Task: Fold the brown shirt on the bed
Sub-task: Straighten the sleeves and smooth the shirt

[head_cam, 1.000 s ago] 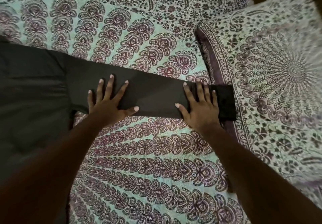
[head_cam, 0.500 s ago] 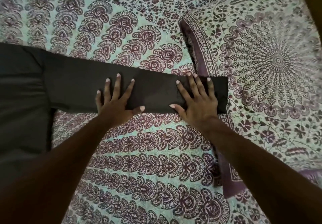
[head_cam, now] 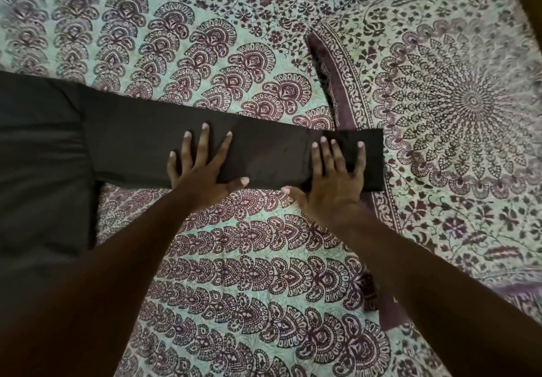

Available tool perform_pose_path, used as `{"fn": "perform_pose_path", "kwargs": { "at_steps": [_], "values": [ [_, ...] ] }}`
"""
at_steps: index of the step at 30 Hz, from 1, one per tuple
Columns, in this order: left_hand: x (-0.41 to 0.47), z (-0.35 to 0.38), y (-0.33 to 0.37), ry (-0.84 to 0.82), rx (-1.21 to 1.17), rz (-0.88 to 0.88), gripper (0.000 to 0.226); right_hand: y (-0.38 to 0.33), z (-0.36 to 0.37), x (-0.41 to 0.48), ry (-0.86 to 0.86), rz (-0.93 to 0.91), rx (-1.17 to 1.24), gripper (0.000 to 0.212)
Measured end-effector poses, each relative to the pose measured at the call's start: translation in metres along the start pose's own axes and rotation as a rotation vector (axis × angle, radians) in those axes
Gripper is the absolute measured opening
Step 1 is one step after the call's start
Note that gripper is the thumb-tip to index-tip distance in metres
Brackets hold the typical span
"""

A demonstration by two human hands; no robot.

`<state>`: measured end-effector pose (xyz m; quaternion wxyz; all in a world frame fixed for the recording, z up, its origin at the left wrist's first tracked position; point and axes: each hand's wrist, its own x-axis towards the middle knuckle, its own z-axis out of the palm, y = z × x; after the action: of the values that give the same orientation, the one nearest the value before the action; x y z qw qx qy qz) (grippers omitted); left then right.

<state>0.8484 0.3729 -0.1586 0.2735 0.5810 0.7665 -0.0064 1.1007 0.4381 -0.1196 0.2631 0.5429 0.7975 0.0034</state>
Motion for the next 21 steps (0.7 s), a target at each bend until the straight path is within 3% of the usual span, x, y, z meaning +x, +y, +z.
{"fn": "perform_pose_path", "kwargs": {
  "at_steps": [5, 8, 13, 16, 18, 21],
  "values": [
    [0.0, -0.001, 0.001, -0.01, 0.006, -0.004, 0.102, 0.031, 0.002, -0.011, 0.021, -0.095, -0.132, 0.097],
    [0.002, -0.003, -0.001, -0.038, -0.013, 0.003, 0.103, 0.04, 0.005, -0.012, -0.013, -0.1, -0.143, 0.105],
    [0.01, -0.023, -0.003, -0.172, -0.225, -0.026, 0.09, 0.023, -0.014, -0.019, 0.019, -0.118, -0.035, 0.103],
    [-0.001, -0.038, -0.025, 0.049, -0.498, 0.073, 0.066, -0.009, -0.023, -0.019, 0.169, -0.187, 0.061, 0.089],
    [-0.023, -0.046, -0.058, 0.316, -0.325, 0.083, 0.049, -0.041, -0.028, -0.014, 0.2, -0.267, 0.095, 0.076],
    [-0.065, -0.051, -0.122, 0.56, 0.015, -0.124, 0.05, -0.096, -0.039, -0.008, 0.239, -0.391, 0.157, 0.071]
  ]
}}
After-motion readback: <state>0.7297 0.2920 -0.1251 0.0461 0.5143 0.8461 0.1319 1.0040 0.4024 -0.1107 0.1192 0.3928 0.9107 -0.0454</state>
